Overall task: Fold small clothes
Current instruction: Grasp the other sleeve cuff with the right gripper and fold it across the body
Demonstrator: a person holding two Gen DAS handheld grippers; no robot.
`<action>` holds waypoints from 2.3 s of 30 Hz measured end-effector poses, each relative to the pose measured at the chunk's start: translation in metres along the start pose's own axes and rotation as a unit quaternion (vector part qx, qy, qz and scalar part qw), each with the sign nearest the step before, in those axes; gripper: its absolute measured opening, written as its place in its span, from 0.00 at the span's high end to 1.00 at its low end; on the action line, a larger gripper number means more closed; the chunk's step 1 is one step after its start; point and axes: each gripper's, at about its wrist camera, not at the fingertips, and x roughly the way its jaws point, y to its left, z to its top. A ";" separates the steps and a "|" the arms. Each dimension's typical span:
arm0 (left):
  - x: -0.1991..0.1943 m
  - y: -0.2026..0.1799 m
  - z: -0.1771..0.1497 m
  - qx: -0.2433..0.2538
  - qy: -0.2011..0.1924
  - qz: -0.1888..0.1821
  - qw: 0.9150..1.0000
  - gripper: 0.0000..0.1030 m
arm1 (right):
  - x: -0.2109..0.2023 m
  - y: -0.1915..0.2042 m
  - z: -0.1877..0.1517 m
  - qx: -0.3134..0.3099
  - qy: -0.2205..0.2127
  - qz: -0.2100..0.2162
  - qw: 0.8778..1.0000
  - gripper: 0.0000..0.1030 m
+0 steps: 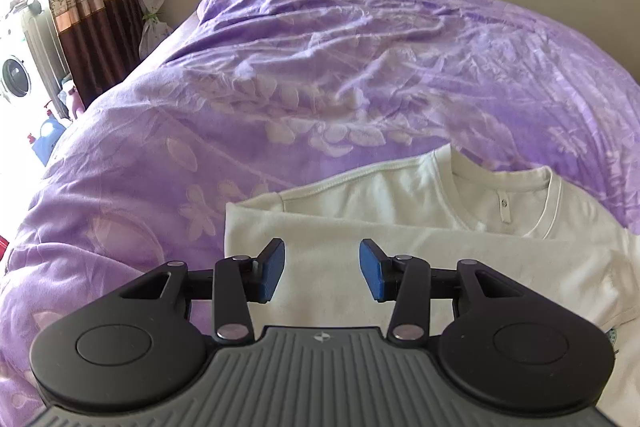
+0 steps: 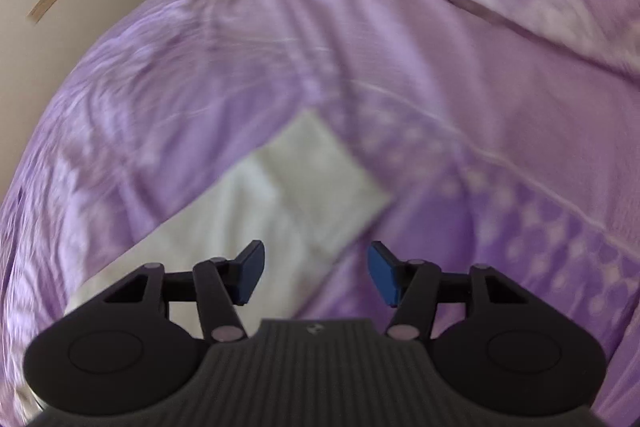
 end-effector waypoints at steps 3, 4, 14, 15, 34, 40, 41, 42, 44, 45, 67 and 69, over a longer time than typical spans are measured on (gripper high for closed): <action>0.003 -0.003 -0.002 0.003 0.007 0.011 1.000 0.50 | 0.019 -0.013 0.006 0.021 -0.007 0.000 1.000 0.60; 0.003 -0.003 -0.002 0.004 0.008 0.015 1.000 0.50 | 0.024 -0.014 0.007 0.025 -0.010 0.001 1.000 0.72; -0.020 0.008 0.000 0.002 -0.007 0.020 1.000 0.50 | -0.037 0.056 0.011 -0.073 -0.077 0.029 0.994 0.99; -0.025 0.011 0.000 -0.001 -0.010 0.015 1.000 0.50 | -0.053 0.072 0.009 -0.085 -0.085 0.046 0.992 0.99; -0.102 0.086 -0.014 -0.056 -0.040 -0.051 0.996 0.50 | -0.232 0.471 -0.211 -0.324 -0.058 0.345 0.879 0.99; -0.093 0.107 -0.028 -0.077 -0.027 -0.078 0.994 0.50 | -0.173 0.537 -0.333 -0.357 0.031 0.345 0.867 0.99; -0.089 0.111 -0.029 -0.079 -0.024 -0.083 0.993 0.50 | -0.165 0.542 -0.358 -0.362 0.051 0.345 0.865 0.99; -0.087 0.114 -0.030 -0.081 -0.021 -0.087 0.993 0.50 | -0.151 0.547 -0.379 -0.367 0.070 0.344 0.862 0.99; -0.080 0.120 -0.032 -0.087 -0.017 -0.097 0.991 0.50 | -0.124 0.555 -0.418 -0.382 0.104 0.337 0.854 0.99; -0.077 0.123 -0.033 -0.091 -0.016 -0.103 0.990 0.50 | -0.110 0.557 -0.437 -0.389 0.120 0.335 0.850 0.98; -0.002 0.078 -0.039 -0.063 0.048 -0.133 0.988 0.50 | -0.031 0.359 -0.294 -0.513 0.127 0.105 0.842 0.46; 0.005 0.070 -0.039 -0.057 0.051 -0.124 0.989 0.50 | -0.023 0.330 -0.290 -0.522 0.137 0.088 0.837 0.38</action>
